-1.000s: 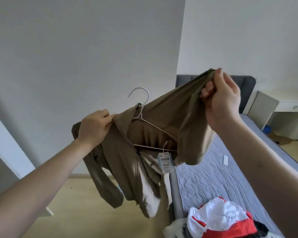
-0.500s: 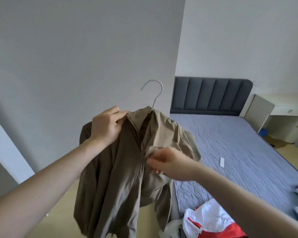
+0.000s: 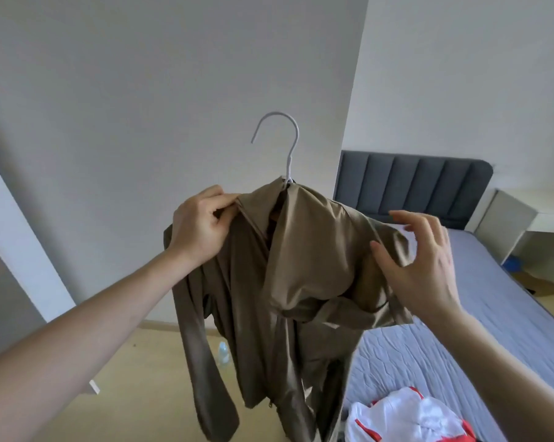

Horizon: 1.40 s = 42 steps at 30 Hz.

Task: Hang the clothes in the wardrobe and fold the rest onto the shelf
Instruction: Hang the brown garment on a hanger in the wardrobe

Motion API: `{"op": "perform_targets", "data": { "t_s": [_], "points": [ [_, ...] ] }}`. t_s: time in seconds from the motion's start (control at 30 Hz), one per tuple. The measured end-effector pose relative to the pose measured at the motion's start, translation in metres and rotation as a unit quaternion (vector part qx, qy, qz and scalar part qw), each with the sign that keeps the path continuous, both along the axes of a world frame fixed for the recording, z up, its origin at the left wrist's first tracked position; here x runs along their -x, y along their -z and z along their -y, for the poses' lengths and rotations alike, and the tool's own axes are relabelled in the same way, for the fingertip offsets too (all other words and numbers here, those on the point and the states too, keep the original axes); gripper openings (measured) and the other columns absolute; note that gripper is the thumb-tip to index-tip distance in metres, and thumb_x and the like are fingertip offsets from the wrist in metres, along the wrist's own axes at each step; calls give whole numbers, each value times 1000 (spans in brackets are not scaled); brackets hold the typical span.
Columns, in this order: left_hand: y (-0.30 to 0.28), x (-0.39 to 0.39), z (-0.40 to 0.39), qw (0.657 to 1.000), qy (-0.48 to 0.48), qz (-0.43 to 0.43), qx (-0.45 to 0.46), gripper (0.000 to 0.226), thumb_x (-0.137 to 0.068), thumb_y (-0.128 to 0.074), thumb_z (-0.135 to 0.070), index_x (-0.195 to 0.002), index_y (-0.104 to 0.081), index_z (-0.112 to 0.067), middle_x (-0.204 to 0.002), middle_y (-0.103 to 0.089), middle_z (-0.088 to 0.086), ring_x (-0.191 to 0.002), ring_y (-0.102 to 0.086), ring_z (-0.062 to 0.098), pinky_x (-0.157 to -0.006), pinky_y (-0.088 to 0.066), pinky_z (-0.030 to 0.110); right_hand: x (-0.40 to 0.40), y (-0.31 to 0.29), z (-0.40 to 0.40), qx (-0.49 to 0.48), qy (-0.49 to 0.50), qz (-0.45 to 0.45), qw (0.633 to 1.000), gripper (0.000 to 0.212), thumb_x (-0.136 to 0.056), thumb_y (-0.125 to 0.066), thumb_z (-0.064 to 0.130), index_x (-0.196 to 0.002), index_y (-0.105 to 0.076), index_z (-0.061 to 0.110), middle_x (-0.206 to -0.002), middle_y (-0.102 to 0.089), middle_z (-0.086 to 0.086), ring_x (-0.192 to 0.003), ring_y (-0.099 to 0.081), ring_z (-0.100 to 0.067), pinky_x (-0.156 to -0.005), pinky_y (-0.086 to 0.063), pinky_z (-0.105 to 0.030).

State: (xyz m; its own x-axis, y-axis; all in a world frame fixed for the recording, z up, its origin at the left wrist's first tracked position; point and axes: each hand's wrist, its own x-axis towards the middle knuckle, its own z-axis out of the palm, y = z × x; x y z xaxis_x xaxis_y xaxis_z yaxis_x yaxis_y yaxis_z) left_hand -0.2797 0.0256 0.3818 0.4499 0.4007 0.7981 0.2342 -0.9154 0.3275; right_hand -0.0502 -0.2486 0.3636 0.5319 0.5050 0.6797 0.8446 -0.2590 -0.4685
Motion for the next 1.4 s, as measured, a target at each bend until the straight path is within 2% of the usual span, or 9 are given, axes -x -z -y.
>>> {"op": "perform_targets", "data": {
  "t_s": [0.07,0.13,0.23,0.47,0.7,0.83,0.97,1.27,1.4],
  "points": [
    [-4,-2,5,1000,9,-6,4,26,-97,-58,-24,-113,-78,-30,-81,-60,-10,-74,-58,14,-59,-44,31,-11,-3,-9,82,-41,-32,995,32,-96,-67,38,-127,-57,33,-119,-59,16,-109,-53,-8,-96,-44,-37],
    [-5,-3,8,1000,13,-20,7,24,-97,-62,-21,-112,-78,-32,-81,-61,-11,-76,-60,13,-60,-45,30,-14,-4,-16,102,-79,-50,990,11,-102,-57,38,-104,-64,30,-94,-68,13,-85,-61,-9,-79,-52,-40],
    [-1,-2,12,998,13,-62,23,25,-97,-66,-18,-110,-78,-35,-83,-62,-13,-77,-62,10,-62,-46,29,-12,-3,-22,148,-140,-63,977,28,-105,-49,39,-83,-62,30,-71,-65,8,-67,-60,-8,-65,-51,-43],
    [9,13,12,991,-30,-103,82,36,-93,-62,-2,-113,-78,-28,-90,-66,-13,-89,-63,9,-80,-52,36,-4,4,-50,167,-297,-209,916,47,-103,-55,42,-81,-60,0,-77,-57,-23,-68,-58,-22,-69,-43,-40],
    [17,86,16,966,-168,-128,150,20,-99,-58,-33,-107,-77,-33,-103,-66,-19,-101,-59,5,-95,-49,37,43,31,-109,157,-396,-297,855,42,-98,-64,27,-63,-52,8,-59,-41,7,-62,-43,-8,-59,-31,-30],
    [18,140,28,948,-232,-119,185,17,-98,-61,-35,-107,-75,-34,-109,-60,-22,-108,-56,0,-96,-46,24,82,49,-140,161,-453,-337,810,32,-98,-66,20,-68,-71,11,-58,-58,5,-61,-52,-4,-55,-38,-24],
    [19,192,38,931,-266,-88,235,19,-99,-63,-31,-115,-72,-34,-114,-61,-23,-113,-57,-2,-102,-46,26,129,58,-174,175,-485,-346,784,36,-97,-68,21,-64,-64,7,-57,-51,2,-60,-49,-7,-58,-34,-28],
    [14,305,16,896,-304,-53,319,28,-97,-66,-41,-124,-66,-33,-111,-67,-20,-102,-63,-2,-85,-52,18,245,48,-257,166,-550,-345,742,47,-98,-67,27,-69,-49,-5,-63,-40,-2,-63,-41,-11,-54,-27,-30],
    [8,360,-13,886,-305,-82,340,20,-97,-63,-48,-91,-67,-29,-75,-62,-7,-68,-59,5,-68,-44,26,310,45,-298,177,-572,-348,721,50,-98,-66,26,-66,-41,-4,-63,-34,-2,-62,-37,-12,-55,-25,-31]
  ]
}}
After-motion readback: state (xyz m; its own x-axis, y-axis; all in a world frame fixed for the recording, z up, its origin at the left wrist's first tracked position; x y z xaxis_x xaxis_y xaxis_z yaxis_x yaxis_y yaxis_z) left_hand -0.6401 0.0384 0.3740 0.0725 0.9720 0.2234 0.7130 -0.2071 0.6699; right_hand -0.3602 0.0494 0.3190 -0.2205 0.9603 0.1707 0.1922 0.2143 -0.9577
